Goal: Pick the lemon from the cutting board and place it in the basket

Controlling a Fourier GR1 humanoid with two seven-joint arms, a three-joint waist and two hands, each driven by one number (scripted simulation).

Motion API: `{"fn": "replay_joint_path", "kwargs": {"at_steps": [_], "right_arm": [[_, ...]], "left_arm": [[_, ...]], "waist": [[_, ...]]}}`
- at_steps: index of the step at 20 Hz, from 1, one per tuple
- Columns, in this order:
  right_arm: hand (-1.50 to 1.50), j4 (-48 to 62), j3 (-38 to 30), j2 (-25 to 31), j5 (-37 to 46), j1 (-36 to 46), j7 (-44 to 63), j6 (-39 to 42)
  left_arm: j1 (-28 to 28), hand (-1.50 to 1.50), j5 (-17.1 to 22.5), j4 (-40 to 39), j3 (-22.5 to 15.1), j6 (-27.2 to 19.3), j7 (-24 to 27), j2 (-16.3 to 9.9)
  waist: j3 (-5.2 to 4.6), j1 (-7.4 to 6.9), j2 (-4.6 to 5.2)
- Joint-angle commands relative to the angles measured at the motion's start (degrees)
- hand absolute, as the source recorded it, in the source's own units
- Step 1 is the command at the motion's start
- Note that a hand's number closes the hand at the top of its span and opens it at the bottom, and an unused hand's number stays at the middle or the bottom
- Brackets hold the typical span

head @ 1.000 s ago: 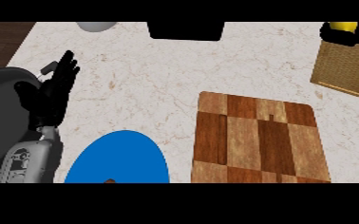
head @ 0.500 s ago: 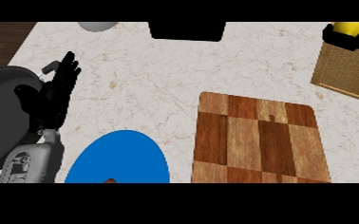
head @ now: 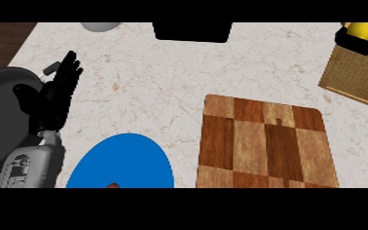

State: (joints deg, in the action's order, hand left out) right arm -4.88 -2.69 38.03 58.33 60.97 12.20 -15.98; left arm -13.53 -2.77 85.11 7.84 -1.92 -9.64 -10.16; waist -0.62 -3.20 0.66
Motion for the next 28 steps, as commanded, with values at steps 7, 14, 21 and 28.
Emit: {"fn": "replay_joint_path", "kwargs": {"at_steps": [7,14,21,28], "right_arm": [[1.50,2.5,-0.8,-1.8,-0.7,-1.4,8.8,3.2],[-1.50,-3.5,-7.8,-3.2,-7.7,-4.2,3.1,-10.1],[-1.50,-8.5,-16.1,-1.4,-16.2,-0.8,1.6,-13.5],[-1.50,-12.6,-24.8,3.2,-26.2,-6.5,-3.9,-12.0]], "left_arm": [[-1.7,0.00,-0.1,-0.5,0.6,-0.3,-1.1,-0.5],[-0.9,0.00,0.1,-0.4,1.3,-0.3,-0.5,-1.0],[1.0,0.00,-1.5,-1.2,0.3,-1.9,1.8,0.8],[2.6,0.00,-0.4,1.1,0.9,-1.4,0.0,0.5]], "waist": [[0.78,0.36,0.67],[0.85,0.51,0.55],[0.72,1.82,-0.09],[0.68,3.08,-0.70]]}}
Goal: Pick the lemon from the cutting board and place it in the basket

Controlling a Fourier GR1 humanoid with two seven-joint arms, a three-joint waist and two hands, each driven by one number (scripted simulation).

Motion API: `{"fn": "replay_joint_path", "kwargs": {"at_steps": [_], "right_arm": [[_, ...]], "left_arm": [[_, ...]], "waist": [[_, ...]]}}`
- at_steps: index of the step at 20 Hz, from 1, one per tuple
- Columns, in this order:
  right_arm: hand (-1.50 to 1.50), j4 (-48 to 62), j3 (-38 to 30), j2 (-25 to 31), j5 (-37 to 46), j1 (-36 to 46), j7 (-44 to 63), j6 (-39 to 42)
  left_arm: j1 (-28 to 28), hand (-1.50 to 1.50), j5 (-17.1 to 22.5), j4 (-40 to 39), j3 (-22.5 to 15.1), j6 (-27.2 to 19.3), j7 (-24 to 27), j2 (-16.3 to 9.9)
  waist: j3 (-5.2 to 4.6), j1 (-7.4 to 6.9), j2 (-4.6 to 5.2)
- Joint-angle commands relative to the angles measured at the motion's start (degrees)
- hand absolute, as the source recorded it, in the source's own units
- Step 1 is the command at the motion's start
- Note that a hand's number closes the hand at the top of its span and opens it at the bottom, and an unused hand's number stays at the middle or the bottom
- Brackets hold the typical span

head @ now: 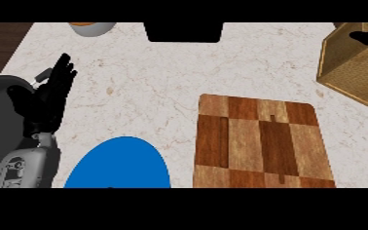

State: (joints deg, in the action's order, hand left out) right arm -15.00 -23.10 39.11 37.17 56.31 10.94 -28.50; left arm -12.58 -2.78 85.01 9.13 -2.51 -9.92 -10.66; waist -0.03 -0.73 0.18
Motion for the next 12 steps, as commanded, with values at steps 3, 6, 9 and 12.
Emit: {"fn": "replay_joint_path", "kwargs": {"at_steps": [3,6,9,12], "right_arm": [[-1.50,-5.3,-6.8,4.2,-8.7,-5.9,-2.7,3.9],[-1.50,-9.9,-8.7,5.3,-12.7,-12.2,-4.9,9.0],[-1.50,-13.9,-10.1,6.0,-15.9,-18.3,-8.7,12.0],[-1.50,-22.3,-10.7,5.2,-19.2,-23.7,-7.3,15.9]], "left_arm": [[2.5,0.00,-0.9,1.2,0.0,-1.1,0.2,0.3],[3.6,0.00,0.7,1.8,1.7,0.3,0.4,-1.0],[4.3,0.00,0.8,4.6,0.9,0.9,-2.0,-1.1],[4.3,0.00,0.9,4.4,1.5,1.0,-2.2,-1.7]], "waist": [[0.02,1.49,-0.51],[-0.03,2.12,-0.78],[0.02,1.44,-0.52],[-0.05,2.03,-0.74]]}}
